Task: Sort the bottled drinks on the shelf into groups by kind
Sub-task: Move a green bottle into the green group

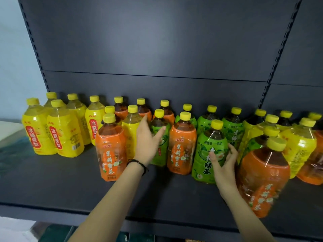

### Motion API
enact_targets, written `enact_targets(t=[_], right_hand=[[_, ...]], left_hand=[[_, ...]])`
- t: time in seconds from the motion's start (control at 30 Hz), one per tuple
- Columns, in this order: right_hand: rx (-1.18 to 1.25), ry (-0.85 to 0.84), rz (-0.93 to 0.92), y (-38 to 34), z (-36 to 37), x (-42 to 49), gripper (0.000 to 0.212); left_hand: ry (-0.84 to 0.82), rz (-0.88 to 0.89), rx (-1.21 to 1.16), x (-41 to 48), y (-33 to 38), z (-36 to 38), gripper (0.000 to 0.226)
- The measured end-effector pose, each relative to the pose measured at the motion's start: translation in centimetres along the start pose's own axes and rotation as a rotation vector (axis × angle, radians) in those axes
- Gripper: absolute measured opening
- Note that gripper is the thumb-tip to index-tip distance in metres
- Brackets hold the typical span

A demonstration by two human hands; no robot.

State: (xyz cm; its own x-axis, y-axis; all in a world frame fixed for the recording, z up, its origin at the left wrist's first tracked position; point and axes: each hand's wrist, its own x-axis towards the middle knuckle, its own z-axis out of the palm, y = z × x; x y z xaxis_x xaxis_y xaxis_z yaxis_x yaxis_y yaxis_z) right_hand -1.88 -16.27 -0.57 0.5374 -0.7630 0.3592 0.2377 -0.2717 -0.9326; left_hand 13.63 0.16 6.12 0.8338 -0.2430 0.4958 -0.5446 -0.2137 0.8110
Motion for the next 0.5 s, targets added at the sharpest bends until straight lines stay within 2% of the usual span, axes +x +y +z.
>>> enact_targets(t=[0.13,0.27,0.5], right_hand=[[-0.019,0.011,-0.017,0.5,0.0,0.8,0.067],[-0.015,0.010,-0.004,1.2,0.4,1.2,0.071],[-0.030,0.038,0.028,2.3,0.0,1.7,0.072]], left_hand=[[-0.012,-0.054,0.276,1.4,-0.2,2.1,0.086],[0.030,0.032,0.443,1.8,-1.0,2.0,0.088],[0.054,0.076,0.417,0.8,-1.2,0.0,0.081]])
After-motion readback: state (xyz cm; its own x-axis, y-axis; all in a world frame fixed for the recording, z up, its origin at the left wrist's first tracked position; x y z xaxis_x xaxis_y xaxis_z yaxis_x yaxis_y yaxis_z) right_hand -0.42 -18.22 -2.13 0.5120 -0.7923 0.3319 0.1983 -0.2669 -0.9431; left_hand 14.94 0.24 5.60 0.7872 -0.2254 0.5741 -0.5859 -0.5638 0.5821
